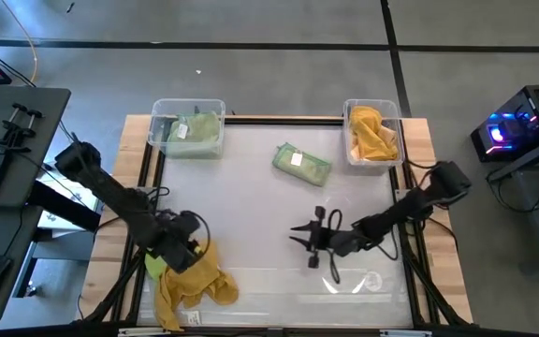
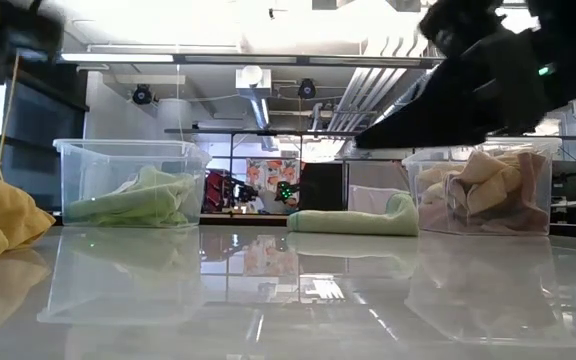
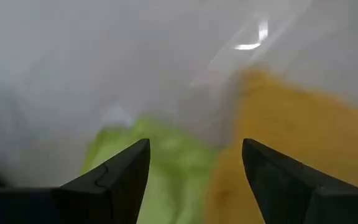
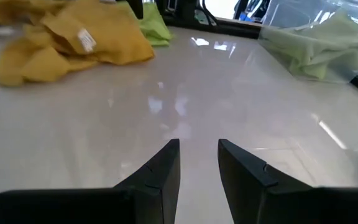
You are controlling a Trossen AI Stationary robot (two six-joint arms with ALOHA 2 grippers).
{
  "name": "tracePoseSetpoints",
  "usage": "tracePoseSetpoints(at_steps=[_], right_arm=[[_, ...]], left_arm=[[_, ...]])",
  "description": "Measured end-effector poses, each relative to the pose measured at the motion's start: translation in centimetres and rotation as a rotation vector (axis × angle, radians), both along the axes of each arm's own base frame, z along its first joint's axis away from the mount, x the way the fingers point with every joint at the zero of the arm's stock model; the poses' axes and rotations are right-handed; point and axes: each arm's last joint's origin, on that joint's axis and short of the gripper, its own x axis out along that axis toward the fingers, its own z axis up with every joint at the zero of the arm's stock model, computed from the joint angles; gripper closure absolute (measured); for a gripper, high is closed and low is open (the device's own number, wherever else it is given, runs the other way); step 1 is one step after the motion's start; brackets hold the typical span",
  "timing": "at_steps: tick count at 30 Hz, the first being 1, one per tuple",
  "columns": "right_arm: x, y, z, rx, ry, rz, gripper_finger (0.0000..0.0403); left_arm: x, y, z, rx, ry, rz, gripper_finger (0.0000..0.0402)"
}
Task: Sort towels by color in basket
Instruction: Put the light green microfiber towel into the left transparent bin
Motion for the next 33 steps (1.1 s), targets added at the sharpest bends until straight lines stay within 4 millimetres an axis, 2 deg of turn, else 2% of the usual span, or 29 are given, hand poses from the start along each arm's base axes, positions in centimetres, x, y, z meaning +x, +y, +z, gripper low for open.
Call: tracePoseSetpoints(at_steps=[6,9,11,16,21,24,28,33], right_arm=[[1.1,-1.0,-0.8,0.009,0.047,0.003,0.0300],[1.3,-1.6,-0.9,0.051,0.060,-0.003,0.0300],[1.3,-1.8,-1.0,0.074,0.062,-0.020,0.0300],[1.4,-2.4,-1.1,0.091,0.066,-0.047,0.0300],[1.5,-2.6,-1.1,0.101,0.061,-0.058,0.0300],[1.4,-2.2,-1.1,0.117,0.059,-0.049,0.0300],[0.9,-1.2,-0.9,0.110,0.063,-0.014,0.0300],[-0.2,-0.3,0.2,0.064,0.087,-0.018,0.0300]], left_arm=[[-3.1,2.1,-4.7,-0.003,0.132,0.340,0.0161],[-3.4,2.5,-6.5,-0.058,0.073,0.369,0.0162],[-3.4,2.7,-7.0,-0.072,0.049,0.369,0.0167],[-3.1,3.0,-7.0,-0.021,-0.018,0.375,0.0225],[-1.8,3.7,-7.1,0.045,-0.140,0.295,0.0326],[-0.4,4.0,-7.0,0.094,-0.272,0.230,0.0386],[2.4,4.7,-6.1,0.182,-0.468,0.137,0.0387],[5.0,6.9,-3.8,0.192,-0.542,0.004,0.0398]])
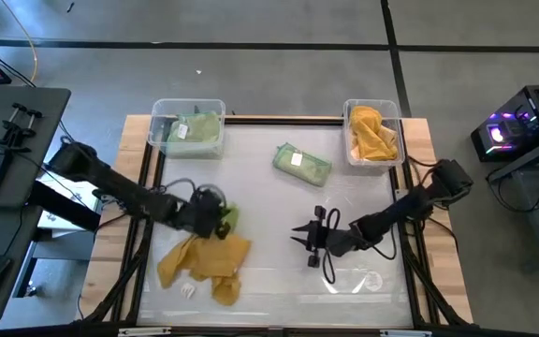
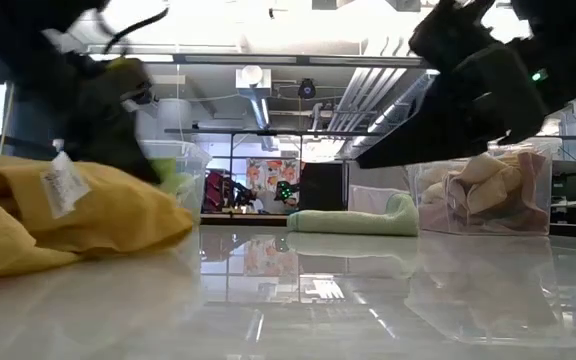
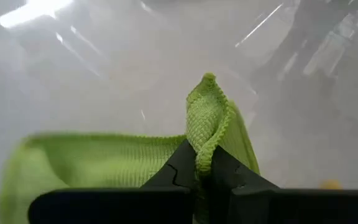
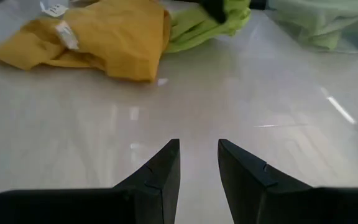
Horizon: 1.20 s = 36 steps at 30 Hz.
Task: Sort towels by color in basket
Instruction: Put the light green microfiber towel into the left transparent bin
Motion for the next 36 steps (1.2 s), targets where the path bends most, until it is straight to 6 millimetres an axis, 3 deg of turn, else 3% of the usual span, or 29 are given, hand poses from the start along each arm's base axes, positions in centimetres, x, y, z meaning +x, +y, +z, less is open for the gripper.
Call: tracePoseSetpoints(at_steps=[6,11,14,19,23,29,36], right_arm=[[-1.7,0.0,2.5,-0.067,-0.013,-0.096,0.0300],[-2.1,-0.2,3.7,-0.064,-0.046,-0.121,0.0300],[-2.1,-0.4,3.7,-0.064,-0.044,-0.137,0.0300],[-2.0,-0.7,3.3,-0.043,-0.032,-0.172,0.0300],[-2.0,-0.8,3.1,-0.018,-0.030,-0.196,0.0300],[-2.2,-0.7,2.9,-0.003,-0.018,-0.204,0.0300],[-2.3,-0.7,2.7,-0.005,-0.003,-0.206,0.0300]], left_arm=[[1.7,3.7,5.5,0.217,-0.044,-0.051,0.0398],[2.0,7.0,11.0,0.469,-0.056,0.014,0.0400],[1.6,9.1,14.0,0.625,-0.003,0.080,0.0400],[-0.2,13.2,17.9,0.858,0.204,0.339,0.0400],[-1.5,16.6,18.2,0.875,0.311,0.407,0.0401],[-3.0,21.5,15.4,0.711,0.433,0.446,0.0397],[-4.4,23.9,12.3,0.498,0.566,0.417,0.0354]])
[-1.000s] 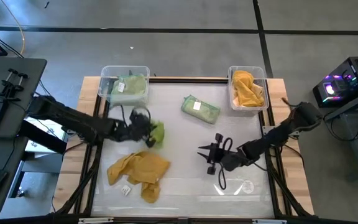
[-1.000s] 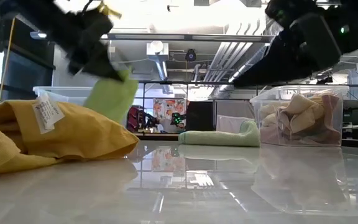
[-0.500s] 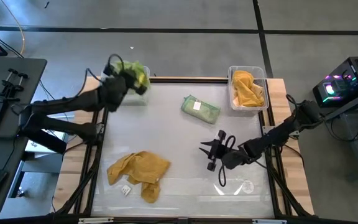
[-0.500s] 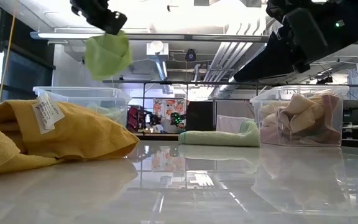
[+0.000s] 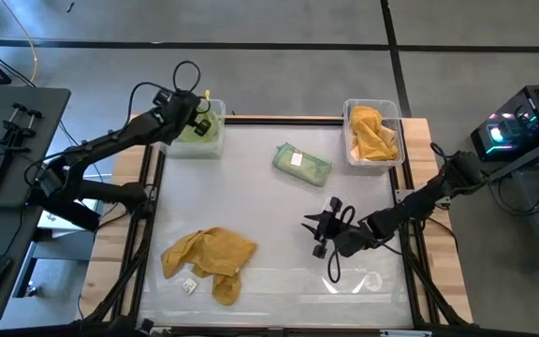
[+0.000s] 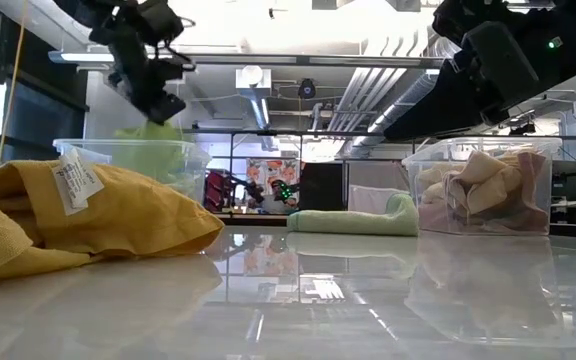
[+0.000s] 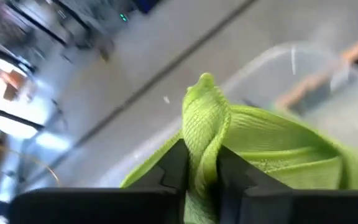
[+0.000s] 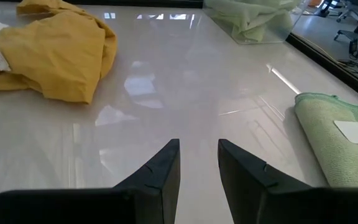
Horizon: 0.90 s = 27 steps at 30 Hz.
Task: Sort towels by color in basket
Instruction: Put the light green microfiber towel into the left transparent bin
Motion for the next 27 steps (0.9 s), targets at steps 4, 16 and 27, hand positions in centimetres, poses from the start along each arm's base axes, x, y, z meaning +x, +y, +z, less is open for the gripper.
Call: tracePoseSetpoints(at_steps=[4,16,27], right_arm=[[0.0,0.0,0.0,-0.001,0.001,0.000,0.0300],[0.0,0.0,0.0,0.002,0.001,-0.001,0.0300],[0.6,-1.4,0.0,0.070,-0.031,-0.088,0.0300]], left_arm=[[-0.8,-0.4,-0.5,-0.114,-0.057,0.004,0.0312],[-2.2,-2.3,1.7,-0.160,-0.272,-0.070,0.0224],[-1.4,0.3,-0.2,-0.183,-0.219,-0.033,0.0252]])
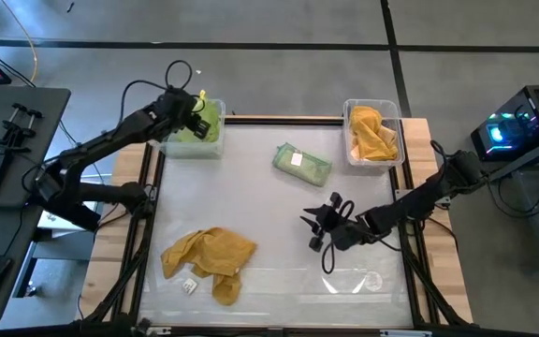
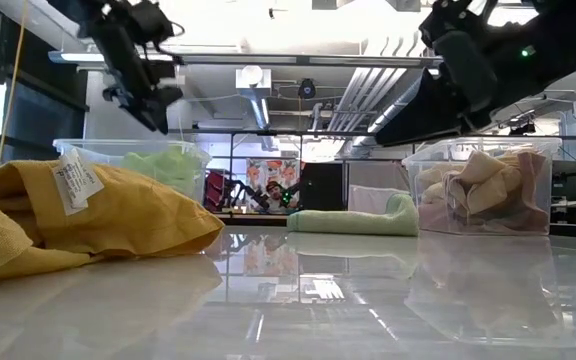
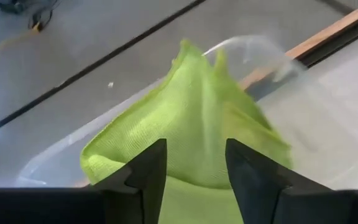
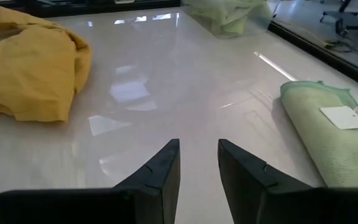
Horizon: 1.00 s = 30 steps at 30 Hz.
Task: Sort towels by color in basket
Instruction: Put the light green microfiber towel into the left transparent bin
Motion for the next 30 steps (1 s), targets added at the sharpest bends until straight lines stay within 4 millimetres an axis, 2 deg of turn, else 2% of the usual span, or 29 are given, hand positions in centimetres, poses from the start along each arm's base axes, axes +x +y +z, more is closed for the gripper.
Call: tracePoseSetpoints(at_steps=[9,18,23,30], right_arm=[[0.1,-0.1,-0.1,0.032,0.006,0.023,0.0300],[0.1,-0.1,-0.1,0.031,0.009,0.022,0.0300],[0.1,-0.1,-0.1,0.030,0.009,0.022,0.0300],[0.1,-0.1,-0.1,0.029,0.011,0.021,0.0300]], left_arm=[[1.2,4.0,-5.0,-0.155,0.072,0.032,0.0301],[2.0,4.8,-8.0,-0.314,0.090,-0.045,0.0338],[1.7,4.5,-7.4,-0.304,0.086,-0.081,0.0351],[0.2,2.6,-3.2,-0.210,-0.015,-0.075,0.0353]])
